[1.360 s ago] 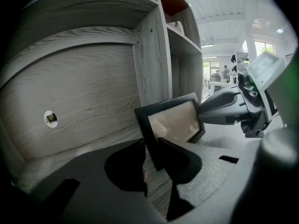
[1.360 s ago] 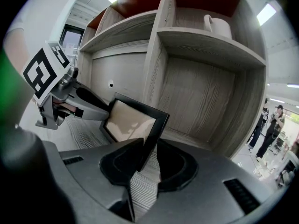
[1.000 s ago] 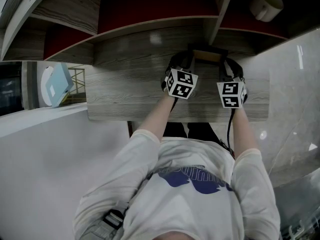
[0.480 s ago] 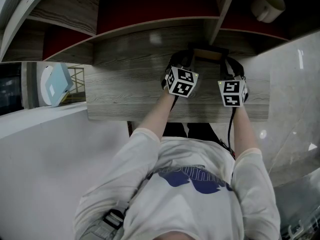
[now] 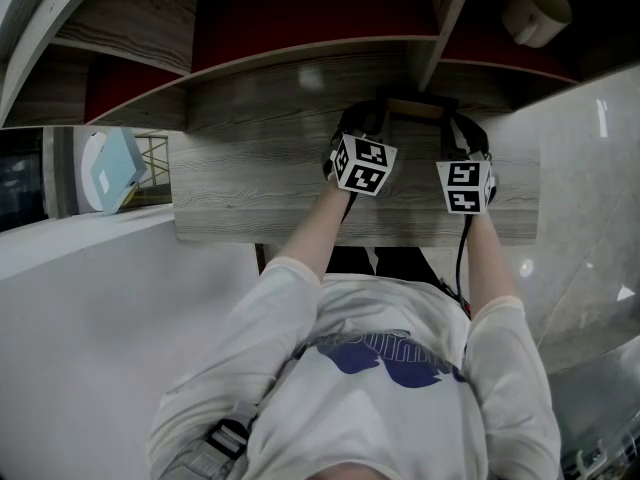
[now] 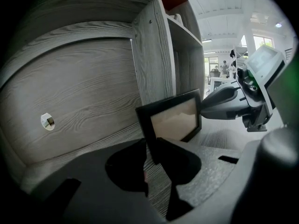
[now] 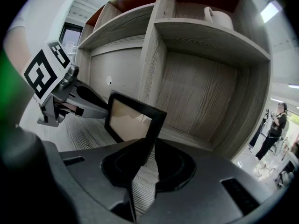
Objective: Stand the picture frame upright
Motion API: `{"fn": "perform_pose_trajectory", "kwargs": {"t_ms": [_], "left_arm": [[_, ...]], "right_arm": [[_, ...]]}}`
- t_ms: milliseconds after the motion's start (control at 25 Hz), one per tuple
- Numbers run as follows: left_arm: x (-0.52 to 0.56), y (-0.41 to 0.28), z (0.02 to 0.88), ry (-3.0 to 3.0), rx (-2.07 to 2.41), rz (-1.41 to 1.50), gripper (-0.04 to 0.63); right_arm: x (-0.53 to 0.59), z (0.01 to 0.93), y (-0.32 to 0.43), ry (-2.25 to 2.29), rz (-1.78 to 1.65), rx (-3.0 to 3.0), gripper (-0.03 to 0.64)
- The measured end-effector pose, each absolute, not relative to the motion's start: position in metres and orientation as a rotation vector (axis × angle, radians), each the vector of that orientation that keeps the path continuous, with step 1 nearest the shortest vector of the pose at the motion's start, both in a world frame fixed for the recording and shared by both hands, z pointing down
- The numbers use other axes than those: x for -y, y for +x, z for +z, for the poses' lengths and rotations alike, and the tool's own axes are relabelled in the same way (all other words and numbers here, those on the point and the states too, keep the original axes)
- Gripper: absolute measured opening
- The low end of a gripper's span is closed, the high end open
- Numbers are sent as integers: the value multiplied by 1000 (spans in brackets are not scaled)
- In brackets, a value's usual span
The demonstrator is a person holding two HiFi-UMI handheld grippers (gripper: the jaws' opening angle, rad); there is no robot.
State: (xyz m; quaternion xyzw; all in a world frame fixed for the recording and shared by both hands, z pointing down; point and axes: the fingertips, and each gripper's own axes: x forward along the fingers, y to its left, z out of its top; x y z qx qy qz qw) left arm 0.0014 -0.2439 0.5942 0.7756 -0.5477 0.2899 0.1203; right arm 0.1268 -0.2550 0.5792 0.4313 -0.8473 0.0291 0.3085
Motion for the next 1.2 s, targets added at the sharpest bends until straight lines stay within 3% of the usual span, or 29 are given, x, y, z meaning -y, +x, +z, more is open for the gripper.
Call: {"fn": "perform_pose_trajectory", "kwargs": {"t_ms": [800,1200], "left_arm": [[232,-14,579,2220,1731,775,127],[172,-52,484,2172,1854,480,126]], "right_arm": [[252,562,155,1369,198,2248,83],[212,461,193,1725,830,2471,84]]}}
